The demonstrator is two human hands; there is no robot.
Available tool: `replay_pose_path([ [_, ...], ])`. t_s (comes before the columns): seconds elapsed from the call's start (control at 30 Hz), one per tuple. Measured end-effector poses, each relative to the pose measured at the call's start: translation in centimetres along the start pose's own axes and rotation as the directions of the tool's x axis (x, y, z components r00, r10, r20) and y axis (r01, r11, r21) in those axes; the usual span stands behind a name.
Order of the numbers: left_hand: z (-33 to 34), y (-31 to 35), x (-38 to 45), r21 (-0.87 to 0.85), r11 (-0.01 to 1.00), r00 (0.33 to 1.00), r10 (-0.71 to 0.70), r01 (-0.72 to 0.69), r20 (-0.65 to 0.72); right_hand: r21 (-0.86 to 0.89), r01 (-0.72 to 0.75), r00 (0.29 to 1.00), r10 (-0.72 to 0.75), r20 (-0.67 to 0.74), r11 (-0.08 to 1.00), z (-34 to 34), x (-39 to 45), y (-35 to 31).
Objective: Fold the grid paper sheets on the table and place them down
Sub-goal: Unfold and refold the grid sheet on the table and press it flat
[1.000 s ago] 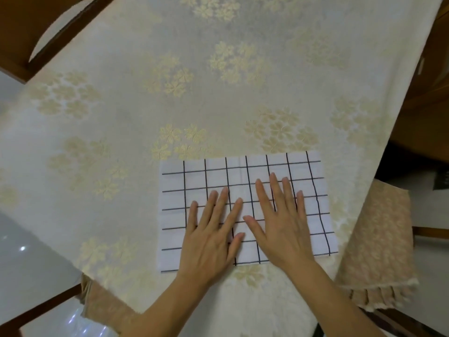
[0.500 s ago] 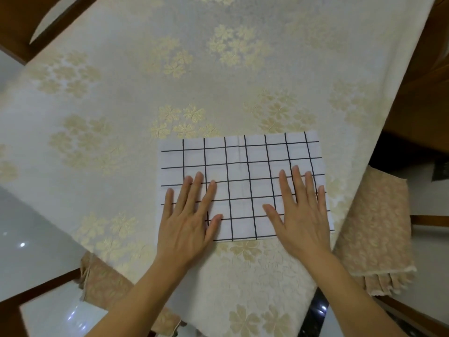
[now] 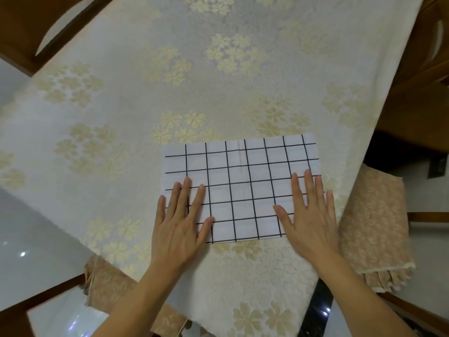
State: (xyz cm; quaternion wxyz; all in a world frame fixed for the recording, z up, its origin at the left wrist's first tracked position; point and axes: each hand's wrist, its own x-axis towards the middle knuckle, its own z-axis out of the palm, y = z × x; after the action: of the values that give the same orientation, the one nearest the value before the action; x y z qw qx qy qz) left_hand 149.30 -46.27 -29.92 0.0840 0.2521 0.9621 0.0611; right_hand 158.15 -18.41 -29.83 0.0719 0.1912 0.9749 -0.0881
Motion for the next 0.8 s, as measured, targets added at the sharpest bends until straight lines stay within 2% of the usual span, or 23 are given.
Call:
replay_pose_path([
  [0.13,-1.4,0.2,0.1,-0.031,0.999,1.000,0.029,-0.029,-0.004,-0.019,0.000,0.999,0.001,0.036,1.000,-1.0,-0.1,0.1],
  [0.23,-3.0,1.0,1.4,-0.049,0.981,0.982,0.190,-0.189,0.011,-0.032,-0.003,1.000,0.004,0.029,0.999,-2.0,-1.0,0.4],
  [0.3,-4.1,2.0,3.1,-0.066,0.938,0.938,0.344,-0.341,0.039,-0.036,-0.018,1.000,0.019,0.014,0.999,-2.5,-1.8,0.5],
  [0.4,-5.4,4.1,6.5,-0.034,0.823,0.819,0.568,-0.568,0.075,-0.014,-0.105,0.994,0.106,0.014,0.994,-3.1,-3.0,0.9],
  [0.53,-6.3,7.9,11.3,0.016,0.632,0.629,0.769,-0.775,0.111,0.010,-0.200,0.980,0.200,0.015,0.980,-3.5,-4.0,1.7],
  [0.63,-6.1,10.9,15.0,0.095,0.472,0.482,0.862,-0.876,0.155,0.024,-0.257,0.966,0.257,-0.004,0.966,-3.6,-4.0,2.0],
  [0.8,-5.3,15.5,20.6,0.191,0.278,0.318,0.919,-0.941,0.233,0.056,-0.305,0.951,0.307,-0.024,0.951,-3.6,-2.9,2.0],
])
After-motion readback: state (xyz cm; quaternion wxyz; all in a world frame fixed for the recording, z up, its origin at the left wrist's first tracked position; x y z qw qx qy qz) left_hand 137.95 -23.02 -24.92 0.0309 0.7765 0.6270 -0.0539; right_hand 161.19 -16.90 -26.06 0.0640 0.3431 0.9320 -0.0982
